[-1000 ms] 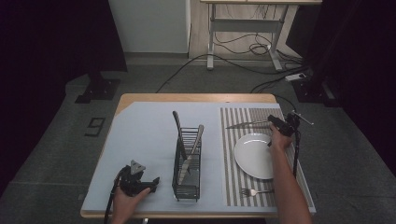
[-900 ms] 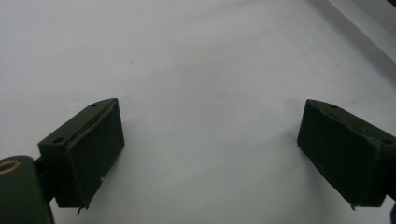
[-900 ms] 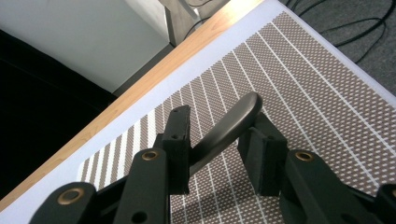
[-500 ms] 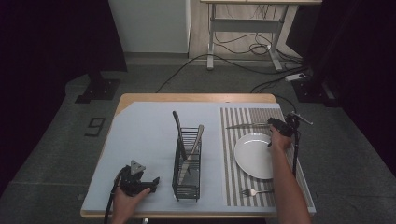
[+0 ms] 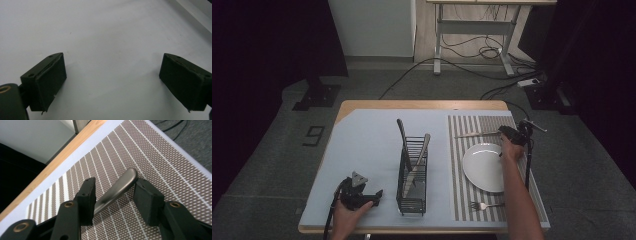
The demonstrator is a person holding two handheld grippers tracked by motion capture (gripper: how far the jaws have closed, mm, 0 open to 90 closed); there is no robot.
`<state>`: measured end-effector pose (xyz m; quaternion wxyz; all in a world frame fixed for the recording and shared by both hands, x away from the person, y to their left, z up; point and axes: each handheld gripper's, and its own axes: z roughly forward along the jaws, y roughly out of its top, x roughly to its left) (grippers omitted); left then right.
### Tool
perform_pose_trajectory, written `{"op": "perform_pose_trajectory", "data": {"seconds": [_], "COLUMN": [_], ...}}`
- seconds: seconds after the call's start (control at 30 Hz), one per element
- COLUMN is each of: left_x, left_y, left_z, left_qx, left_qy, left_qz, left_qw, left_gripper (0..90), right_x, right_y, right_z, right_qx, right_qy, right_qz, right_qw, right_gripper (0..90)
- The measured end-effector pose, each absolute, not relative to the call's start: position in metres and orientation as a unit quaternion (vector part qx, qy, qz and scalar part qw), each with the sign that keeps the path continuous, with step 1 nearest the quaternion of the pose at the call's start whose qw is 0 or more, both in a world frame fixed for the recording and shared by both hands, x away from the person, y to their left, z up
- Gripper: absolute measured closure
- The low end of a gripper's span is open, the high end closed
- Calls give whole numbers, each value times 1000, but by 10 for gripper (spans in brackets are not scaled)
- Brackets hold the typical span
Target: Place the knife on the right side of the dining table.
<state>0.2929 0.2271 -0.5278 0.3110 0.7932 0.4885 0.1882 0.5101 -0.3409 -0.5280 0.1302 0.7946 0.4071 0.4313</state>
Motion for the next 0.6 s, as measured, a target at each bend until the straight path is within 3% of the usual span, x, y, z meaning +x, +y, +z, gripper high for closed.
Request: {"op": "perform_pose_trajectory", "data": {"seconds": [0.43, 0.6], "left_x": [293, 293], "left_y": [227, 227], "left_z": [-528, -528], "left_qx": [793, 794], "left_qy": [488, 488], "left_qz": [188, 188], "left_qw": [311, 311], "left_gripper": [66, 66], "right_x": [506, 501], "right_y": [-343, -347], "right_z": [-523, -513], "right_qx": [798, 782], "right_qy": [421, 434], "right_qz": [409, 417], "right_qw": [138, 162], "right_gripper": [440, 429]}}
